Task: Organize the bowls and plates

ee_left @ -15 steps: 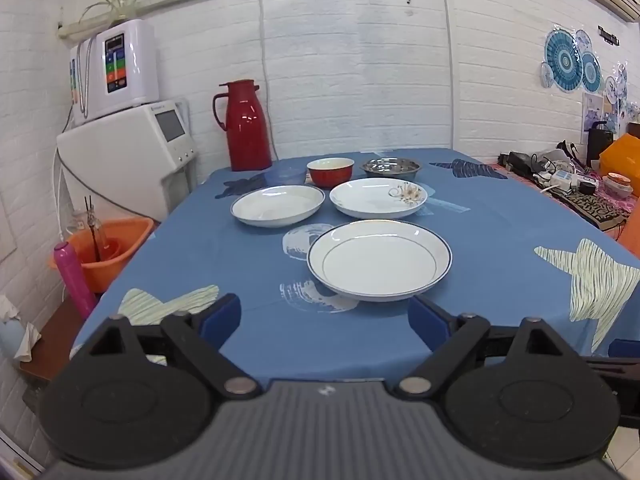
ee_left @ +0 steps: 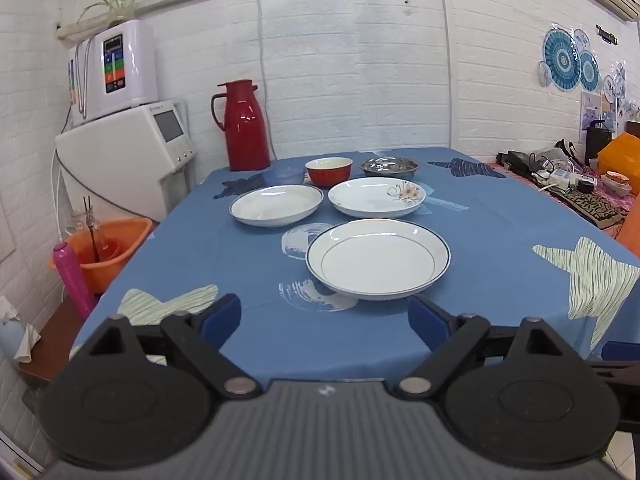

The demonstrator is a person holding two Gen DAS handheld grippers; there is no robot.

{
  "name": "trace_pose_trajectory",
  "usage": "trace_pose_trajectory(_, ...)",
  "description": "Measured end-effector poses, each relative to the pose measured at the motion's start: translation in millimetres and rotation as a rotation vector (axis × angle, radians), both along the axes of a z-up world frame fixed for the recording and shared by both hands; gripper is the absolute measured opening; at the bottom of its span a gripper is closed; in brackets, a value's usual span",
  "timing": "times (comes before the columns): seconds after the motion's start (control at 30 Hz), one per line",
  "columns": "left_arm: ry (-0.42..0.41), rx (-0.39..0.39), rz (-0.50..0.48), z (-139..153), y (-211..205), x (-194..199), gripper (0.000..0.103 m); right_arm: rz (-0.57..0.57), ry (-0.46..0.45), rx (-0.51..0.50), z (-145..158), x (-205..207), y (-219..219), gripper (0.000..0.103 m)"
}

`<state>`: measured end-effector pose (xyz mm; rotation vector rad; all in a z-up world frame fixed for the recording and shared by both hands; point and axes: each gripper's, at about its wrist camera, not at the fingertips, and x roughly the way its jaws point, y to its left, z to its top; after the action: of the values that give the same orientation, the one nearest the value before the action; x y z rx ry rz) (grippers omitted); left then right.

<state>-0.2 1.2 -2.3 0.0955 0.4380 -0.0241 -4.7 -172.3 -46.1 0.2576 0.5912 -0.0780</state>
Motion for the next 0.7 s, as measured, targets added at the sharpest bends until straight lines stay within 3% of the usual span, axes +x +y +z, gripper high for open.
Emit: trace_pose_trajectory(0.7,0.002,0.008,-0.003,-0.9,-1.8,-0.8,0.09,0.014,0.012,-0.003,-0.4,1.2,6.3,0.09)
